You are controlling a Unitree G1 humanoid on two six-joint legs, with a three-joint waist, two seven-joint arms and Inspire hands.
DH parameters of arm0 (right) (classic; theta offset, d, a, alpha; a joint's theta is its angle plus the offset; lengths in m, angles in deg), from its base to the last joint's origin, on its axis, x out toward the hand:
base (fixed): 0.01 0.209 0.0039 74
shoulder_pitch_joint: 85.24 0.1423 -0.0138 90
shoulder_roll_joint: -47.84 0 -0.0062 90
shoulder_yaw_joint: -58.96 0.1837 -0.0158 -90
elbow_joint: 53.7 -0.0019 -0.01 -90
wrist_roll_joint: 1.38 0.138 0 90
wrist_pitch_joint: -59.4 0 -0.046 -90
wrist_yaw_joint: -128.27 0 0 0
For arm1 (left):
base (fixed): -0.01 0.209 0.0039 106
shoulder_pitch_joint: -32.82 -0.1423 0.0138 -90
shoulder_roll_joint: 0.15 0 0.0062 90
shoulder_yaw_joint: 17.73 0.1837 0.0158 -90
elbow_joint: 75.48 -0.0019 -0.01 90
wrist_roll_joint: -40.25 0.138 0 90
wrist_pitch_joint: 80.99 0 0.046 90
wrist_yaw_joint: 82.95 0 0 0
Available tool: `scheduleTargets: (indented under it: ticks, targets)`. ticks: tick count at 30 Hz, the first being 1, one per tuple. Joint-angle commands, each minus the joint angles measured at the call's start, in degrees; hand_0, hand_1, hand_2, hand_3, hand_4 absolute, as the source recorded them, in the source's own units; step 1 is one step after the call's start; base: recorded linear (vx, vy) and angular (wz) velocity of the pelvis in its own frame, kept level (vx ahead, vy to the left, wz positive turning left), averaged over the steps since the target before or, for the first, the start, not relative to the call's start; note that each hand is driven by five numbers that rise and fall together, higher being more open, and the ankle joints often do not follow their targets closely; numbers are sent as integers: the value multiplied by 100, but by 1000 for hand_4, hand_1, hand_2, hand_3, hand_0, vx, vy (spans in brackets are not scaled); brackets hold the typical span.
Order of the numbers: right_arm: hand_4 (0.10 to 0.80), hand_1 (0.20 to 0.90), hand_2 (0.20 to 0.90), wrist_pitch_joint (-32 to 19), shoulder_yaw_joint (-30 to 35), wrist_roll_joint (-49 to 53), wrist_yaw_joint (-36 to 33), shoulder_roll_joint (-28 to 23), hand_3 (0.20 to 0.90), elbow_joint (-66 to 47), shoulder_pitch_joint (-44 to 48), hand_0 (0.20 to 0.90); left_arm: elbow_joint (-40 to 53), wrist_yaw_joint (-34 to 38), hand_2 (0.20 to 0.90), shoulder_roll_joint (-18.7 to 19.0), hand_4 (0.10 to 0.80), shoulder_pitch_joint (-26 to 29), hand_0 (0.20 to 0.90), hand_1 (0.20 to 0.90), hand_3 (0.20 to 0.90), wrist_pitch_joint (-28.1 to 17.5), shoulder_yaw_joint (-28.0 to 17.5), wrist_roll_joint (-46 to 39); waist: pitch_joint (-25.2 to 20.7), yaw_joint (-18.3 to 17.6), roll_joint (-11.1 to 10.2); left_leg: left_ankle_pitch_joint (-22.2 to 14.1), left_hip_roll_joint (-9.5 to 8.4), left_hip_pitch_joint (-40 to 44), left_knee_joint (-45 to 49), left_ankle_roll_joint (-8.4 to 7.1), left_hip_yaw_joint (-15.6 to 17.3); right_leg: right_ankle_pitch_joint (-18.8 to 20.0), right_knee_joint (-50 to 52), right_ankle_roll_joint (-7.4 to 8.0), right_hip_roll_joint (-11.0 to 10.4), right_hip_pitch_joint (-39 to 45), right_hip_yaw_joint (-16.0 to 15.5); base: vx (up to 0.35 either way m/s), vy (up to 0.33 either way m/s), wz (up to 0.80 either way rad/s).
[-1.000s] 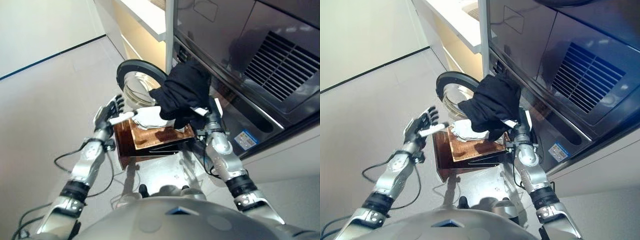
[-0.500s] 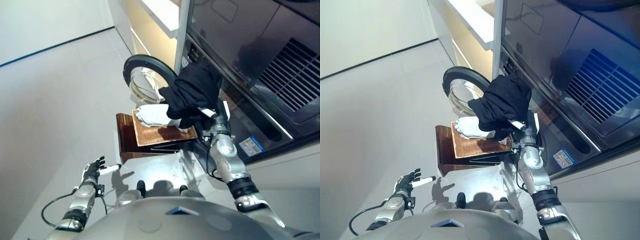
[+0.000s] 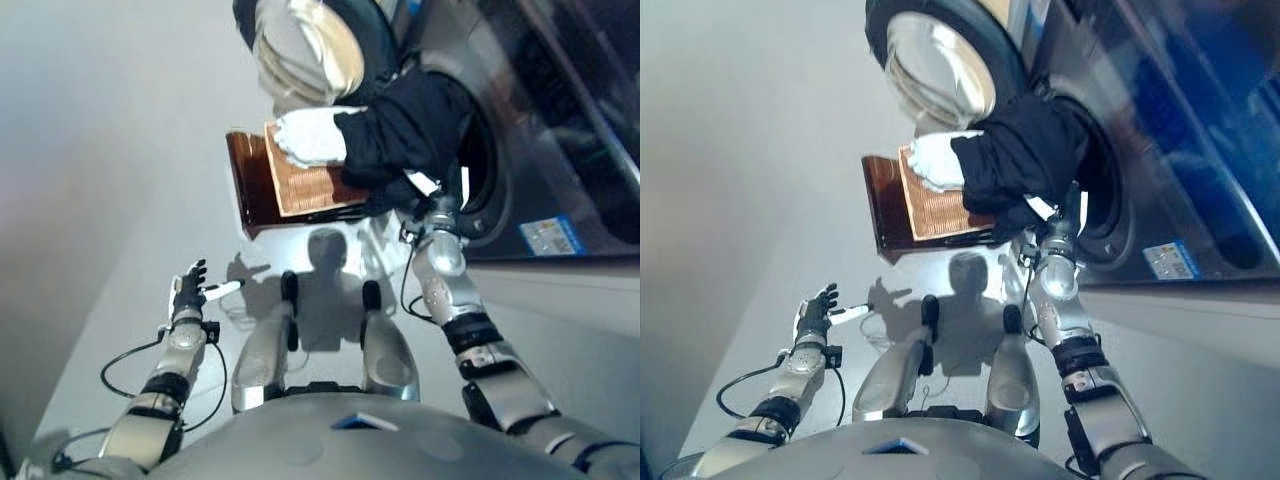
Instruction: Pick up the clothes and place them into the washing machine
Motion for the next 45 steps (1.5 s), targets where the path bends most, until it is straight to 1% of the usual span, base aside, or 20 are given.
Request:
scheduleTargets:
  ticks: [1,4,5,6,9,15,19,25,26,30,33,35,37,38,39,42,44,45]
  targets:
    - [300,200,200,-883,203,-312,-252,80,200,-520,502,200,114,432,900,441,800,-91,900,900,900,-325,-9,47,-221,81,-109,-786,62,-328,1057,-335,82,382,1,28,-171,-446,-44,-80,48,10]
    - [300,200,200,-924,260,-257,-374,117,200,-427,638,200,178,512,900,455,800,-61,900,900,900,-341,5,9,-183,77,-76,-838,50,-560,1195,-338,89,373,110,30,-181,-679,-14,-51,39,1]
    - [300,200,200,-944,279,-204,-396,134,200,-352,705,200,239,535,900,458,800,-53,900,900,900,-356,13,-21,-157,86,-50,-907,51,-652,1290,-337,97,328,180,29,-177,-771,-8,-38,71,3]
    - [300,200,200,-974,334,-232,-524,155,200,-235,834,200,471,644,900,464,800,-98,900,900,900,-419,4,-61,-131,105,-1,-962,37,-826,1419,-325,106,307,279,18,-163,-948,20,-39,65,4]
    - [300,200,200,-1022,429,-147,-665,180,200,19,1109,200,630,698,900,468,800,-53,900,900,900,-497,31,-199,-77,135,51,-1030,22,-1097,1618,-321,101,286,411,17,-168,-1189,11,-10,15,0]
    - [300,200,200,-1101,632,84,-888,254,200,434,1550,200,852,743,900,448,800,48,900,900,900,-577,135,-340,-1,165,153,-1100,-16,-1395,1769,-302,83,224,550,-15,-133,-1494,28,0,0,0]
    - [300,200,200,-1180,882,358,-1093,216,200,859,2013,200,1101,741,900,433,800,-5,900,900,900,-652,162,-520,58,227,246,-1180,-5,-1699,1964,-303,70,161,773,-44,-99,-1829,38,0,0,0]
    - [300,200,200,-1266,1122,540,-1315,182,200,1187,2353,200,1004,771,900,417,800,-25,900,900,900,-629,178,-522,19,274,331,-1232,-22,-1873,2021,-308,40,89,892,-57,-73,-2035,37,5,-1,0]
    - [300,200,200,-1258,1224,669,-1346,168,200,1413,2458,200,1048,784,900,413,800,-59,900,900,900,-636,203,-523,-2,288,363,-1232,-36,-1909,1996,-310,40,78,887,-65,-67,-2066,37,0,0,0]
    - [300,200,200,-1269,1270,791,-1407,107,200,1534,2657,200,1127,801,900,424,800,-78,900,900,900,-639,223,-556,-22,317,397,-1233,-51,-1939,1967,-308,35,67,885,-73,-56,-2110,41,0,0,0]
    - [300,200,200,-1349,1469,1200,-1442,-137,200,1924,3131,200,1193,751,900,440,800,-68,900,900,900,-702,253,-668,-45,387,518,-1200,-77,-1989,1887,-310,38,50,886,-72,-63,-2192,53,0,0,0]
    - [300,200,200,-1361,1543,1314,-1435,-198,200,2019,3204,200,1197,739,900,435,800,-69,900,900,900,-714,265,-692,-43,396,553,-1180,-85,-1994,1855,-318,36,51,878,-73,-65,-2212,48,0,0,0]
    - [300,200,200,-1444,1681,1636,-1485,-356,200,2277,3518,200,1214,718,900,442,800,-49,900,900,900,-739,330,-754,-72,433,616,-1152,-103,-1977,1767,-332,35,40,847,-75,-66,-2214,46,22,15,4]
    - [300,200,200,-1377,1738,1734,-1462,-527,200,2479,3693,200,1235,666,900,438,800,-87,900,900,900,-757,356,-784,-105,480,667,-1127,-116,-1968,1696,-344,41,34,824,-72,-72,-2222,47,0,0,0]
    - [300,200,200,-1379,1738,1750,-1445,-540,200,2499,3706,200,1234,665,900,436,800,-81,900,900,900,-758,359,-786,-104,485,669,-1124,-115,-1967,1691,-345,43,36,822,-72,-72,-2224,48,0,0,0]
    - [300,200,200,-1348,1829,2051,-1417,-947,200,2914,4086,200,1232,602,900,431,800,-126,900,900,900,-788,392,-866,-156,581,759,-1072,-137,-1955,1580,-371,51,30,792,-59,-91,-2235,47,21,3,4]
    - [300,200,200,-1416,1908,2347,-1446,-1185,200,3094,4319,200,1098,584,900,431,800,-85,900,900,900,-783,436,-891,-203,622,796,-1026,-141,-1930,1472,-393,27,10,753,-54,-92,-2224,38,47,-7,7]
    - [300,200,200,-1325,1907,2412,-1466,-1438,200,3370,4492,200,1049,553,900,416,800,-52,900,900,900,-786,496,-925,-225,656,837,-982,-151,-1905,1379,-413,19,8,721,-48,-99,-2216,34,41,-8,10]
